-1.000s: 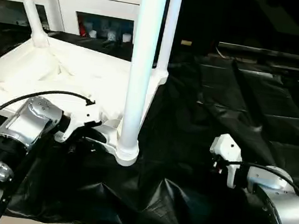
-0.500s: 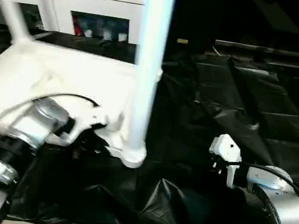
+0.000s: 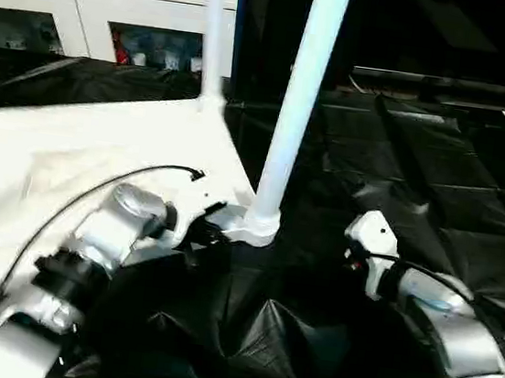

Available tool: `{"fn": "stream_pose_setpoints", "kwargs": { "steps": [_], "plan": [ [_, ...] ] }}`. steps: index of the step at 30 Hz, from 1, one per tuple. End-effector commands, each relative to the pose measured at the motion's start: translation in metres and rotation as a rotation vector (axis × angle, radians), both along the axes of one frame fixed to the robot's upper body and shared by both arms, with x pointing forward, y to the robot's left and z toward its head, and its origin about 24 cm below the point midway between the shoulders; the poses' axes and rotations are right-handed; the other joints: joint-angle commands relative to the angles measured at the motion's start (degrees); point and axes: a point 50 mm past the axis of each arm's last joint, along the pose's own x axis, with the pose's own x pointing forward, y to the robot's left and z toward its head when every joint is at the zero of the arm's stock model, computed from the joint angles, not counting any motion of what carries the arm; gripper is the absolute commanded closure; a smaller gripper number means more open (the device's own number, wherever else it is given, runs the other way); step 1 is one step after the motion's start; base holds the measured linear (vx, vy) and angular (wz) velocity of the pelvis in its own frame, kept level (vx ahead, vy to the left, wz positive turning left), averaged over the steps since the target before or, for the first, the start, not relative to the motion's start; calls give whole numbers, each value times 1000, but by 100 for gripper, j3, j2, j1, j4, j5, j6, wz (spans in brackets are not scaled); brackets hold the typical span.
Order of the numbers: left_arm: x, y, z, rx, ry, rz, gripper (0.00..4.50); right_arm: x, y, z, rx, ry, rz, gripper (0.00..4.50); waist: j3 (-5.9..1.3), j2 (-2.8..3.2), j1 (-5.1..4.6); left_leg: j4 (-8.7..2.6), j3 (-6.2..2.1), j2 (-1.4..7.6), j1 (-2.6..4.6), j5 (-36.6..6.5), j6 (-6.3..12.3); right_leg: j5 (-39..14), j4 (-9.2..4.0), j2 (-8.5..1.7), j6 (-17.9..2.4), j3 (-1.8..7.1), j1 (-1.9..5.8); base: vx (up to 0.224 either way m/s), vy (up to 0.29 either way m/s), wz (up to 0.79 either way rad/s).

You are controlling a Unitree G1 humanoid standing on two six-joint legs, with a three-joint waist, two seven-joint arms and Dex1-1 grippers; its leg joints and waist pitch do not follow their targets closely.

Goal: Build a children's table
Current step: Rotate table base

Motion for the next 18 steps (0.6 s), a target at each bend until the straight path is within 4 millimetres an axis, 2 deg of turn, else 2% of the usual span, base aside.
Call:
{"fn": "stream_pose_setpoints", "kwargs": {
  "steps": [1,3,5,6,9,10,13,18],
  "plan": [
    [-7,-1,-13,-85,30,49,449,7,0,3,32,-9,-68,70,-295,-71,24,-384,-160,387,116,-706,391,146,-464,-540,-1473,261,192,0,0,0],
    [-8,-3,-12,-109,17,58,449,8,2,3,42,-9,-86,70,-294,-48,28,-390,-158,386,129,-791,342,-97,-489,-540,-1426,263,177,0,0,0],
    [-7,-4,-11,-117,-10,66,449,10,4,4,59,-13,-95,70,-296,-47,16,-402,-163,391,112,-765,312,-44,-471,-533,-1396,268,177,0,0,0],
    [-8,-4,-12,-109,-25,70,402,11,7,5,74,-24,-96,70,-302,-46,23,-401,-162,394,122,-762,309,-24,-469,-535,-1392,266,172,0,0,0],
    [-9,-1,-13,-98,-24,75,390,12,9,6,80,-33,-89,70,-306,-43,38,-394,-152,393,129,-709,321,135,-456,-534,-1389,269,163,0,0,0],
    [-10,0,-14,-91,-19,63,355,13,11,6,77,-40,-82,70,-307,-45,45,-394,-151,392,123,-689,320,186,-456,-532,-1379,269,166,0,0,0],
    [-11,6,-13,-82,-36,58,347,13,13,6,77,-40,-72,70,-299,-57,45,-399,-155,392,116,-663,345,250,-448,-533,-1344,267,168,0,0,0],
    [-11,17,-16,-34,-20,46,347,14,15,6,72,-40,-65,70,-276,-64,26,-428,-157,392,131,-862,231,-166,-485,-532,-1265,275,148,0,0,0]
  ]
}}
